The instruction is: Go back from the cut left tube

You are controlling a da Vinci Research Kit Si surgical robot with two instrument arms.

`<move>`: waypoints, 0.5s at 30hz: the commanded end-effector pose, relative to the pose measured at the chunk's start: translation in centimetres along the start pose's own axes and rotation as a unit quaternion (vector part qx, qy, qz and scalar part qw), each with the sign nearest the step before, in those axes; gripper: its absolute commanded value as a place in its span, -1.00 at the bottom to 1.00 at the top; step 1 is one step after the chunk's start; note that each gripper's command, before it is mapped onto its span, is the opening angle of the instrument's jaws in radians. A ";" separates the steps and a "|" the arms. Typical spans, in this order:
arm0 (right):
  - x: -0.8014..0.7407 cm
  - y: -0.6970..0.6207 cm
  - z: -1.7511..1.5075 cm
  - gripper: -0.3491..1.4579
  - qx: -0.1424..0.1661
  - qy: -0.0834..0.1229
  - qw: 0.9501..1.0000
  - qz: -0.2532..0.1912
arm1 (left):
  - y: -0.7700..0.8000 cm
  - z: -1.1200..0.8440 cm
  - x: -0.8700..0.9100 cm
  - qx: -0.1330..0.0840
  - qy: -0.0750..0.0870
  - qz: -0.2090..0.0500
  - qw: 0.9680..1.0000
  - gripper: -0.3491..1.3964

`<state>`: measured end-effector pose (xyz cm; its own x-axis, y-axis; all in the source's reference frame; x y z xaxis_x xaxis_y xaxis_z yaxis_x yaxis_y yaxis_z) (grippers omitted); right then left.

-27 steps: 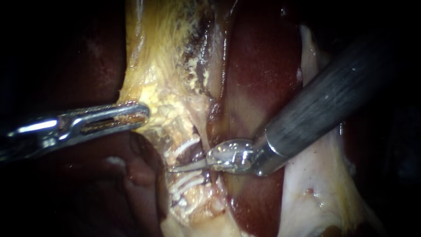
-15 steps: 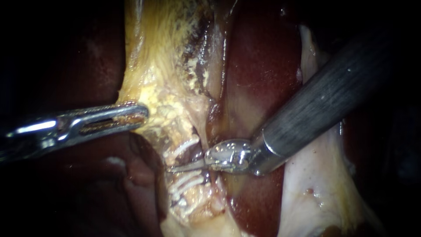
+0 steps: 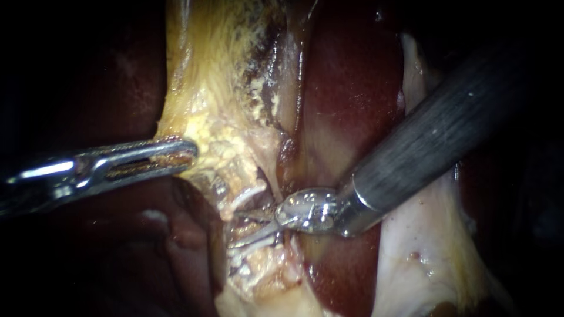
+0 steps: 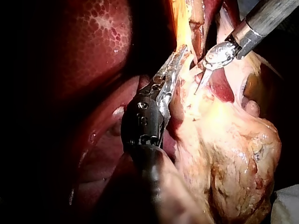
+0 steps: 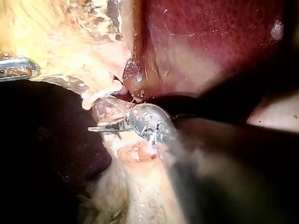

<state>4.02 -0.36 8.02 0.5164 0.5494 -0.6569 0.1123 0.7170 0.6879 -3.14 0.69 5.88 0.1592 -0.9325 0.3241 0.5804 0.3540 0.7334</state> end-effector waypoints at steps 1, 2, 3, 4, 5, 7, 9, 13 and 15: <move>0.01 -0.03 -0.02 0.84 -0.003 0.001 1.000 -0.014 | 0.01 0.01 0.01 0.000 0.000 0.000 1.000 -1.00; 0.02 -0.05 -0.05 0.88 -0.005 0.001 1.000 -0.023 | 0.02 0.01 0.01 0.000 0.000 0.000 1.000 -1.00; 0.03 -0.08 -0.07 0.91 -0.007 0.003 0.999 -0.035 | 0.03 0.02 0.01 0.000 0.000 0.000 1.000 -1.00; 0.04 -0.10 -0.11 0.95 -0.014 0.004 0.999 -0.052 | 0.04 0.02 0.01 0.000 0.000 0.000 1.000 -1.00; 0.05 -0.12 -0.14 0.97 -0.016 0.004 0.998 -0.061 | 0.05 0.03 0.01 0.000 0.000 0.000 1.000 -1.00; 0.04 -0.15 -0.25 0.97 -0.027 0.007 0.996 -0.086 | 0.07 0.04 0.01 -0.001 -0.001 0.001 1.000 -1.00; 0.02 -0.17 -0.35 0.97 -0.040 0.007 0.994 -0.105 | 0.10 0.04 0.01 -0.002 -0.001 0.001 1.000 -1.00; 0.01 -0.16 -0.64 0.97 -0.072 -0.002 0.986 -0.148 | 0.13 0.04 0.01 -0.002 -0.001 0.001 1.000 -1.00; 0.02 -0.16 -0.78 0.97 -0.084 -0.004 0.984 -0.156 | 0.14 0.04 0.01 -0.003 -0.002 0.001 1.000 -1.00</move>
<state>3.28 -0.08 7.62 0.4854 0.2795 -0.8284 0.1145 0.9190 0.3772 -3.09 0.74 6.02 0.1585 -0.9311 0.3284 0.5840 0.3566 0.7292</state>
